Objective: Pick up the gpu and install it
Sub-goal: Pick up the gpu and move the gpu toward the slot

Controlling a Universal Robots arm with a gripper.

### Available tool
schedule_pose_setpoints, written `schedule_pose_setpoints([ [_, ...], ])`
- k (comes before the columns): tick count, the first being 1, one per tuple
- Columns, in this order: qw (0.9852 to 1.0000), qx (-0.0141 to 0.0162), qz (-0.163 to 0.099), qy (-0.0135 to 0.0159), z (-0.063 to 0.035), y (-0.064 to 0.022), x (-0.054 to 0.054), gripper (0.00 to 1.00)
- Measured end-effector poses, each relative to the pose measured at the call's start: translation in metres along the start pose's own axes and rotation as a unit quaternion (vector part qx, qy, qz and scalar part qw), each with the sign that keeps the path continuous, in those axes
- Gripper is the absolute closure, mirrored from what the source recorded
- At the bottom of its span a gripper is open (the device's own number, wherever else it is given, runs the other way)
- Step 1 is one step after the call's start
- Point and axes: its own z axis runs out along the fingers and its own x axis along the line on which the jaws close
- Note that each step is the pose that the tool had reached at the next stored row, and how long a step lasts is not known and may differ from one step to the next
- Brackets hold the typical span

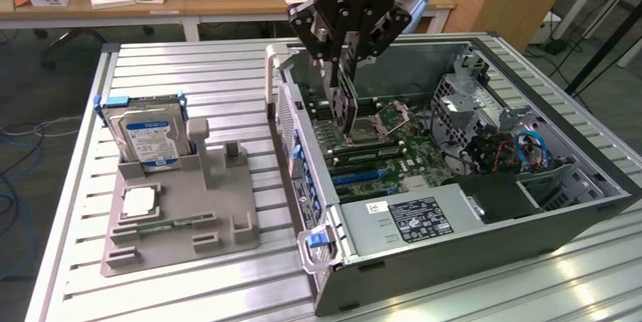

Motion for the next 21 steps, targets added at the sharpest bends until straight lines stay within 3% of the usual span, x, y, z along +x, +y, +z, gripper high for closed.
schedule_pose_setpoints([
  [21,1.0000,-0.0006,-0.008,0.0004,0.0009,0.0016,-0.037,0.74],
])
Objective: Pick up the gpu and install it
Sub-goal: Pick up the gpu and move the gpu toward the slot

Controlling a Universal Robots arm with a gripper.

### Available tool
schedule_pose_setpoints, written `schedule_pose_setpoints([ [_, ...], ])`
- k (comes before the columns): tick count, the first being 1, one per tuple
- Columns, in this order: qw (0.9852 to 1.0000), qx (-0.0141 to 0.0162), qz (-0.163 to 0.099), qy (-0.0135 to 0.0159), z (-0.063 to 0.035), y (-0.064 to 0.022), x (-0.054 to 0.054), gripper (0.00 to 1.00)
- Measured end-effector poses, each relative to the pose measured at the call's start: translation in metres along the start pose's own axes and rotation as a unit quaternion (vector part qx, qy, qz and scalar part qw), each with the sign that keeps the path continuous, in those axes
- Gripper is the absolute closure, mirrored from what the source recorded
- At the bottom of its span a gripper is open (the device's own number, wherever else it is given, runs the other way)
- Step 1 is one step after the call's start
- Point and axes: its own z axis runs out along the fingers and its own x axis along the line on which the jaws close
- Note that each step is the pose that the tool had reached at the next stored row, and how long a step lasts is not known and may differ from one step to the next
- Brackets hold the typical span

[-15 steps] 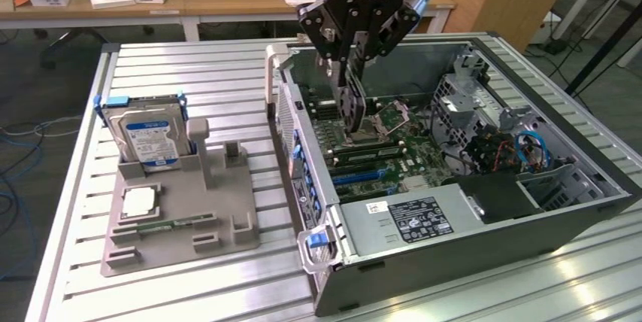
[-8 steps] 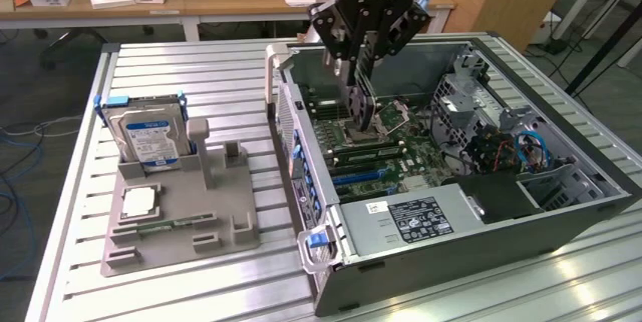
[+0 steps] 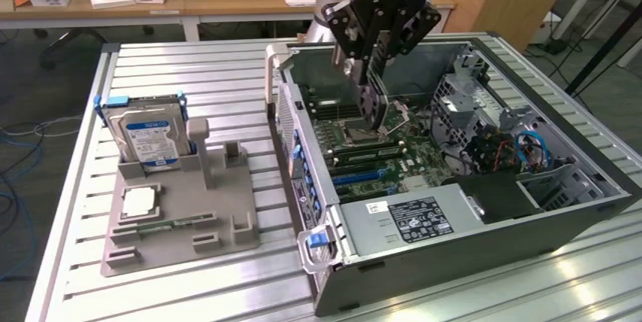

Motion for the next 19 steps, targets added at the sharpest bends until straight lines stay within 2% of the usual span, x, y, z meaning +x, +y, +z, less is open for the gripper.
schedule_pose_setpoints([
  [19,1.0000,-0.0011,-0.009,0.0005,0.0009,0.0010,-0.038,0.74],
])
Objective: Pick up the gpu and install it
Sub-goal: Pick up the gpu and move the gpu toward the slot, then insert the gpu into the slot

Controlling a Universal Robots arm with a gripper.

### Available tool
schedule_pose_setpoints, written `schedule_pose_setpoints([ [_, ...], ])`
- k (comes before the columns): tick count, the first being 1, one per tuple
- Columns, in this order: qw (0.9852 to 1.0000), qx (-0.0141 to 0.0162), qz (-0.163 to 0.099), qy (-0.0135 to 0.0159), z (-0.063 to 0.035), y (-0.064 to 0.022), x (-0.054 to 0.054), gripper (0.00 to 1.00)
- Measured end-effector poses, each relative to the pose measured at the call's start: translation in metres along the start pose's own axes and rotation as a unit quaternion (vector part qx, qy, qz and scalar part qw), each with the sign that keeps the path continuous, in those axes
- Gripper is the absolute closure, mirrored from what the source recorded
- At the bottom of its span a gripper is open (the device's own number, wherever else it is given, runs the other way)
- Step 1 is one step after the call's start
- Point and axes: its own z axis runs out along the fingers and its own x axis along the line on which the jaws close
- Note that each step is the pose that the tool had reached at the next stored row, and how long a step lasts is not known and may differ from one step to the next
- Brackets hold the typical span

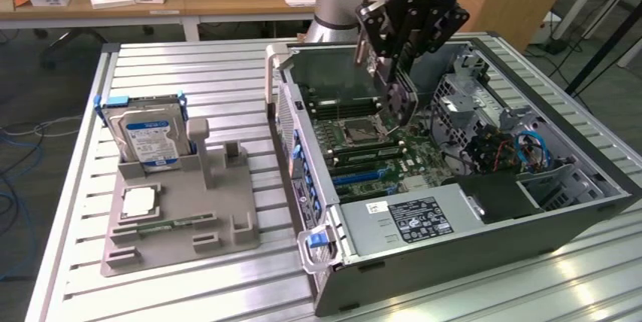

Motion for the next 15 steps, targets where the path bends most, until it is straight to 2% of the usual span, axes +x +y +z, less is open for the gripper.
schedule_pose_setpoints([
  [9,1.0000,-0.0005,-0.004,0.0002,0.0004,0.0001,-0.016,0.74],
  [15,1.0000,-0.0005,-0.005,0.0002,0.0004,0.0001,-0.017,0.74],
])
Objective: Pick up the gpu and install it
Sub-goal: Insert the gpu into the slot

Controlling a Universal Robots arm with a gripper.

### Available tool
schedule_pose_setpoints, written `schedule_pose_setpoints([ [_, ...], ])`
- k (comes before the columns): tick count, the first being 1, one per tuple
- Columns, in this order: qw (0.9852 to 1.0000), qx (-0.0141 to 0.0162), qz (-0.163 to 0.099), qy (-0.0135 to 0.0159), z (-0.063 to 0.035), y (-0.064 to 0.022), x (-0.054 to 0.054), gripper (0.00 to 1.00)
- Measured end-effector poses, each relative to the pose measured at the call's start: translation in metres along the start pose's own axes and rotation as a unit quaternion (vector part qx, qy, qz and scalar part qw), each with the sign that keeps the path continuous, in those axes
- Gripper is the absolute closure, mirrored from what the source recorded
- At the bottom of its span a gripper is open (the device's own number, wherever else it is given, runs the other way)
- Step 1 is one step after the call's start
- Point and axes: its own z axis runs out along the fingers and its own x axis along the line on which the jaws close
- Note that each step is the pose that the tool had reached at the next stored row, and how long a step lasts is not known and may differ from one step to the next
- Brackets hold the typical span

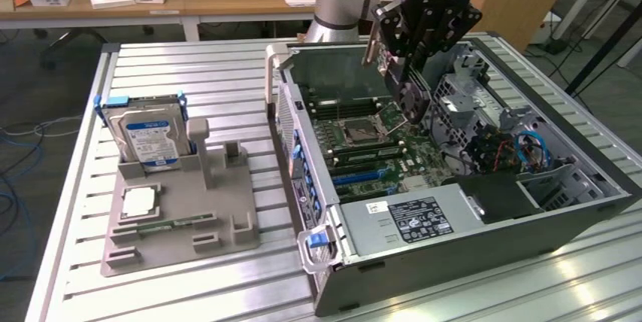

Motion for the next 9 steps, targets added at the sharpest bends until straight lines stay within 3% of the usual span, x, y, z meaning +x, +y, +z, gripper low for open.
schedule_pose_setpoints([
  [9,1.0000,-0.0001,-0.001,0.0001,0.0000,0.0000,0.0000,0.74],
])
